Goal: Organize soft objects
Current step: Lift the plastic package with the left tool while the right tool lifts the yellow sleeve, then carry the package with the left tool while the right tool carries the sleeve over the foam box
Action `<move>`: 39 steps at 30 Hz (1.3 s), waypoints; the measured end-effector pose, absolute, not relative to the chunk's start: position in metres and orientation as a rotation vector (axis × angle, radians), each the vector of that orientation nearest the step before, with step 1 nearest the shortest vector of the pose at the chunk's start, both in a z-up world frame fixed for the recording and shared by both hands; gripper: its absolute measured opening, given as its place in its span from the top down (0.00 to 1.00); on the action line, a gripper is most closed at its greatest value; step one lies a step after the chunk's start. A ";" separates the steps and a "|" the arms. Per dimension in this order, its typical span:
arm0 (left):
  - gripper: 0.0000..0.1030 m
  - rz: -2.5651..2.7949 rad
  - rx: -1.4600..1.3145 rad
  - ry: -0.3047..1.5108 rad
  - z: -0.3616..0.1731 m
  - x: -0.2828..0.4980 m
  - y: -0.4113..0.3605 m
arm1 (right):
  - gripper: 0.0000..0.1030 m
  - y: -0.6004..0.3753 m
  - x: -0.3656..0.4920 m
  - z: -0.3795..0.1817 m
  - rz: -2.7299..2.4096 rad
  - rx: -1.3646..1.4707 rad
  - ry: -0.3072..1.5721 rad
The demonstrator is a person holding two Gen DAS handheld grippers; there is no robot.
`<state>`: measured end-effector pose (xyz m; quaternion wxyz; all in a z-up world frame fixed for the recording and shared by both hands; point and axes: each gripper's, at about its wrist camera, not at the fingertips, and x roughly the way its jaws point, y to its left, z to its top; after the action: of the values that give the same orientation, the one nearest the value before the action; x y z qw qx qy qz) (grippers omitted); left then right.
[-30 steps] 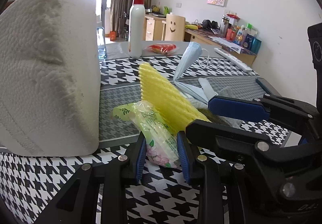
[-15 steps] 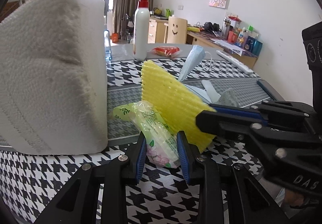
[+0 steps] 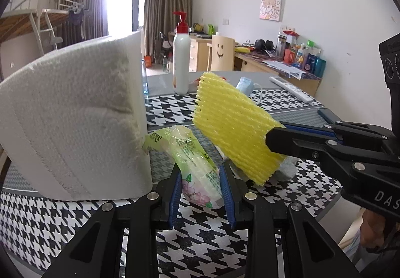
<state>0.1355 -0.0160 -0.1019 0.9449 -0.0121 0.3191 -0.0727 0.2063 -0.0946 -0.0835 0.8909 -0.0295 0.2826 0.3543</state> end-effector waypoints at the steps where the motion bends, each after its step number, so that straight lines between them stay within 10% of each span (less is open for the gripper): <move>1: 0.69 -0.149 -0.023 0.646 -0.100 0.135 -0.016 | 0.88 -0.095 0.205 -0.082 0.734 -0.061 0.581; 39: 0.69 -0.150 0.045 0.473 -0.049 0.089 -0.017 | 0.88 -0.117 0.165 -0.047 0.663 -0.062 0.426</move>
<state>0.0885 -0.0175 -0.0489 0.9691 0.0221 0.2340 -0.0743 0.1651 -0.1167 -0.0472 0.9229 -0.0301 0.2075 0.3230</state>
